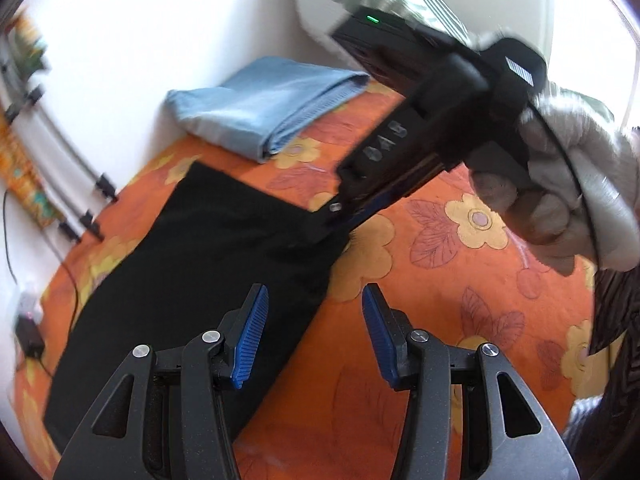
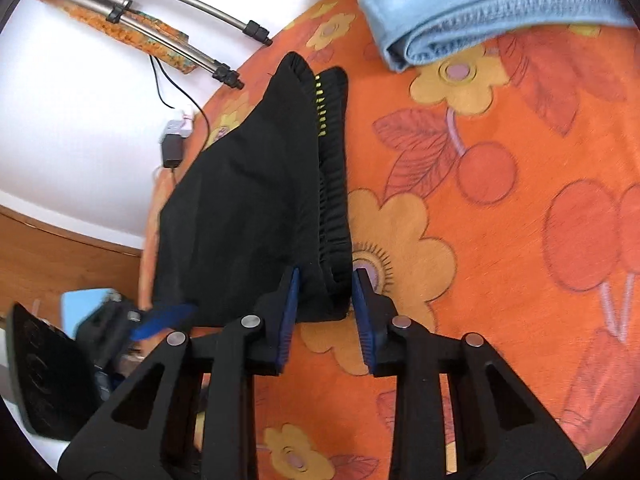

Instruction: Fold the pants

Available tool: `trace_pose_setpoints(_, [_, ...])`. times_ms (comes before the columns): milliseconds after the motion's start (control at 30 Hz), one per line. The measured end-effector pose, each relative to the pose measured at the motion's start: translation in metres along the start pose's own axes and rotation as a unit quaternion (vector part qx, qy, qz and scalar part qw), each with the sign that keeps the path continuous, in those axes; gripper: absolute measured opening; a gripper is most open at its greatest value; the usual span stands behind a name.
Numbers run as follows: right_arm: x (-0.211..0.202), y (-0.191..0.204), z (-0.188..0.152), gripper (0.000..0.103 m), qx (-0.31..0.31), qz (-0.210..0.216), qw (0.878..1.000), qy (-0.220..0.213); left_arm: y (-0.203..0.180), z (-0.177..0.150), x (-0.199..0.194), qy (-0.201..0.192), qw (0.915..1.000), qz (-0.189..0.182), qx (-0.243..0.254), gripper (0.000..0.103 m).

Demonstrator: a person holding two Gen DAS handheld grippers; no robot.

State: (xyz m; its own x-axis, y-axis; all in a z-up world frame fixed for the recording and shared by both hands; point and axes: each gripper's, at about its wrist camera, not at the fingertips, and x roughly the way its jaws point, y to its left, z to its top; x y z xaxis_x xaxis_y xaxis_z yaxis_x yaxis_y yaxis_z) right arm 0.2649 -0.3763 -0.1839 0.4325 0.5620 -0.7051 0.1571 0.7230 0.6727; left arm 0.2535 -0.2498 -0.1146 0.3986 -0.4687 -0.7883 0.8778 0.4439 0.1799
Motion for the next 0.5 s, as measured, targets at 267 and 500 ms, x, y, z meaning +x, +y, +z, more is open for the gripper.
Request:
trace_pose_setpoints(267, [-0.007,-0.011,0.006,0.017,0.037,0.069,0.997,0.011,-0.016,0.02,0.038,0.025,0.9983,0.034,0.04,0.05])
trace_pose_setpoints(500, [-0.011,-0.017,0.008,0.017,0.044,0.08,0.996,0.011,-0.006,0.019,0.058,0.035,0.9988,0.032,0.016,0.023])
